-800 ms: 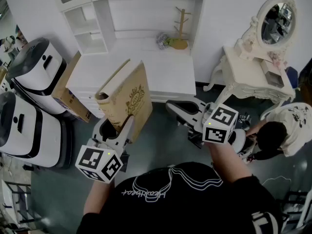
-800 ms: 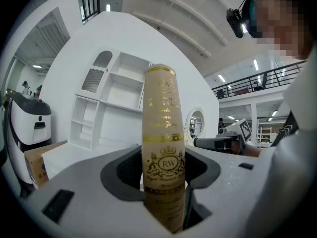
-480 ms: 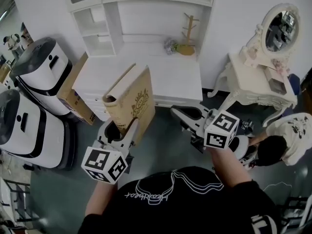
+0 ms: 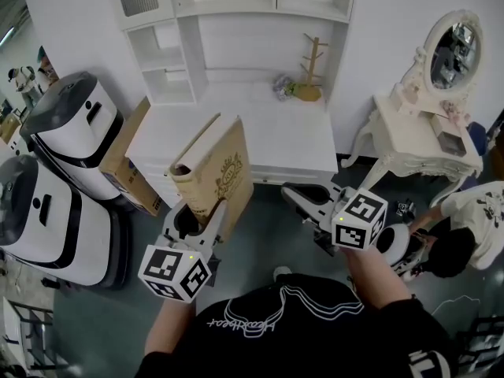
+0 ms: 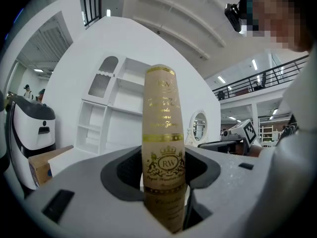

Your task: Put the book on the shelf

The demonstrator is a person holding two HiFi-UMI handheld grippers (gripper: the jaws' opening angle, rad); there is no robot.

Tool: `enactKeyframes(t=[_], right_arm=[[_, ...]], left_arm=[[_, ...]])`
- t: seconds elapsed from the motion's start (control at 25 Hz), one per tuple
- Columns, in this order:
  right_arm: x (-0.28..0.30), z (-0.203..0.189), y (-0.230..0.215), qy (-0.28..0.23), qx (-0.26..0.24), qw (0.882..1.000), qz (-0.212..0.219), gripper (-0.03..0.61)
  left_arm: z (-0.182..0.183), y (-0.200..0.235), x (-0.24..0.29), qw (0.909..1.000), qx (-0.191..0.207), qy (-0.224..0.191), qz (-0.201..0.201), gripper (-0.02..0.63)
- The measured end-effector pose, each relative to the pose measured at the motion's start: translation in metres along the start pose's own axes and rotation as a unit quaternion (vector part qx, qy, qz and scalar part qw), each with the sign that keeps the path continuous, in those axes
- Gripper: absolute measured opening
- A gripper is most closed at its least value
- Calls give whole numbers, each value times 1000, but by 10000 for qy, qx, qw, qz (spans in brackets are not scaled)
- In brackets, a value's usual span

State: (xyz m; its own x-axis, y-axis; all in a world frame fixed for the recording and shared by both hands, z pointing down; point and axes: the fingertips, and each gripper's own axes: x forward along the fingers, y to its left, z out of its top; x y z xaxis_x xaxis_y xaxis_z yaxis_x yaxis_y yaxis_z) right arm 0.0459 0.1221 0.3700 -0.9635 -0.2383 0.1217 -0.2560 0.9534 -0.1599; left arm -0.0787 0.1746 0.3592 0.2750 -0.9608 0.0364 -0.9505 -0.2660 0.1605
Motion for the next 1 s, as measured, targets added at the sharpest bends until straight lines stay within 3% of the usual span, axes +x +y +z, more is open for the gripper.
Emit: enactKeyframes(t=[0.52, 1.0], right_arm=[[38, 10, -52, -59, -98, 9998, -138, 6], [109, 46, -194, -209, 1, 9992, -336, 6]], left_arm=[[0, 45, 48, 9999, -16, -114, -95, 206], [29, 118, 179, 9999, 91, 61, -106, 206]])
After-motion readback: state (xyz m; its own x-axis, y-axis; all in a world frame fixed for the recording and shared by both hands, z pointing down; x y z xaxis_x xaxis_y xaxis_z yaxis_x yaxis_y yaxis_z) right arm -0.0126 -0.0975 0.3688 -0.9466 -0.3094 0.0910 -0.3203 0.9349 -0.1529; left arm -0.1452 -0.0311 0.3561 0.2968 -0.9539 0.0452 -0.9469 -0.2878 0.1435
